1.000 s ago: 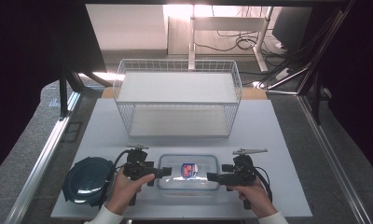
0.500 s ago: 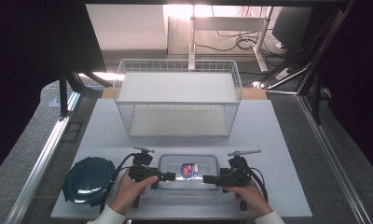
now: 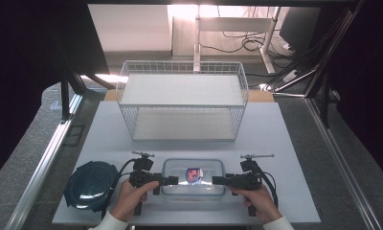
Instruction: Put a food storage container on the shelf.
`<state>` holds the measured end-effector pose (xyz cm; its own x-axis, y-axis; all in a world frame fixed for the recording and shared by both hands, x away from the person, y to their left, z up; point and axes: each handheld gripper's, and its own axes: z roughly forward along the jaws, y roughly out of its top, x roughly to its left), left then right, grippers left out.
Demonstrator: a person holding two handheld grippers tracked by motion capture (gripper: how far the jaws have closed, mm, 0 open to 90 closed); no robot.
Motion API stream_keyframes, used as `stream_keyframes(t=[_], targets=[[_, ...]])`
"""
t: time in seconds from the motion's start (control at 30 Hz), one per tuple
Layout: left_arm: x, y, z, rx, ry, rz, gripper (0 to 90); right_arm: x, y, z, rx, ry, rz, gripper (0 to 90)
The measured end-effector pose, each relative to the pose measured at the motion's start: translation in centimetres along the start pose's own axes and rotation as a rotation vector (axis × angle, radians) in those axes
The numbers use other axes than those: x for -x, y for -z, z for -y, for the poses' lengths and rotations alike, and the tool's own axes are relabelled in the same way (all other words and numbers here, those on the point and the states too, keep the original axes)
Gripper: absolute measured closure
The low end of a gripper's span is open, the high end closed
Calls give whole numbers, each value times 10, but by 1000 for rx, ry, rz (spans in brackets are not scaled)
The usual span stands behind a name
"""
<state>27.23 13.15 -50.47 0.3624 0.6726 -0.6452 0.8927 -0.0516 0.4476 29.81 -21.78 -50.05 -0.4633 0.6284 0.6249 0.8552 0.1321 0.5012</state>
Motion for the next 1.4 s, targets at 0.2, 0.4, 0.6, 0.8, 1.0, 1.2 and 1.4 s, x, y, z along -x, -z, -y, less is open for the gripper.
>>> stream_keyframes(t=[0.2, 0.4, 0.6, 0.8, 1.0, 1.2, 1.4], targets=[[-2, 4, 4, 39, 25, 16, 316, 3, 5, 2, 33, -49, -22, 363], [5, 8, 7, 50, 25, -6, 332, 4, 8, 4, 53, -70, -40, 405], [11, 12, 8, 71, 13, -20, 365, 2, 12, 4, 72, -62, -42, 423], [21, 17, 10, 96, -16, -54, 382, -3, 14, 3, 87, -31, -26, 423], [28, 20, 10, 118, -40, -68, 417, -7, 20, 1, 98, 25, -16, 422], [30, 22, 12, 139, -50, -68, 419, -12, 22, 0, 101, 74, 1, 418], [36, 27, 11, 163, -71, -62, 424, -17, 28, -3, 126, 123, 6, 417]])
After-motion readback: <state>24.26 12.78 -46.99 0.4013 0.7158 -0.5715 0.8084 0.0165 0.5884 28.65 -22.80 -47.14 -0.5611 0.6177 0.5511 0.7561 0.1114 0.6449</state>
